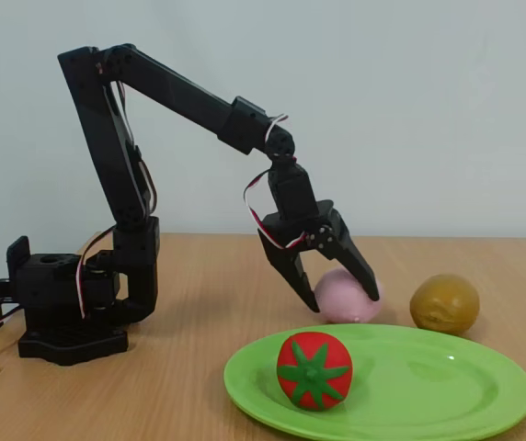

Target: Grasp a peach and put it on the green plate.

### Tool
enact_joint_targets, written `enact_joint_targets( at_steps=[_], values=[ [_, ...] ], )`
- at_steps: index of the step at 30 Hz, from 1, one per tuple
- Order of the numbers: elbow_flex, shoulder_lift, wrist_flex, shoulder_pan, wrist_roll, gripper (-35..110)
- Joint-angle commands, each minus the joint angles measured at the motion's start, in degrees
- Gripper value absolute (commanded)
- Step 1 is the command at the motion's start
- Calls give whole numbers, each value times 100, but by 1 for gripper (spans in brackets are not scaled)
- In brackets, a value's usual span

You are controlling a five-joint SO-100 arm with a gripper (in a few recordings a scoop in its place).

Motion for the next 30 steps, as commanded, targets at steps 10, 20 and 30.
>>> enact_joint_targets(
  at_steps=[10,20,30],
  values=[
    [-132,26,-62,-79,-9,21],
    [-132,369,-70,-176,-123,20],
    [-26,1195,-88,-281,-281,21]
  ],
)
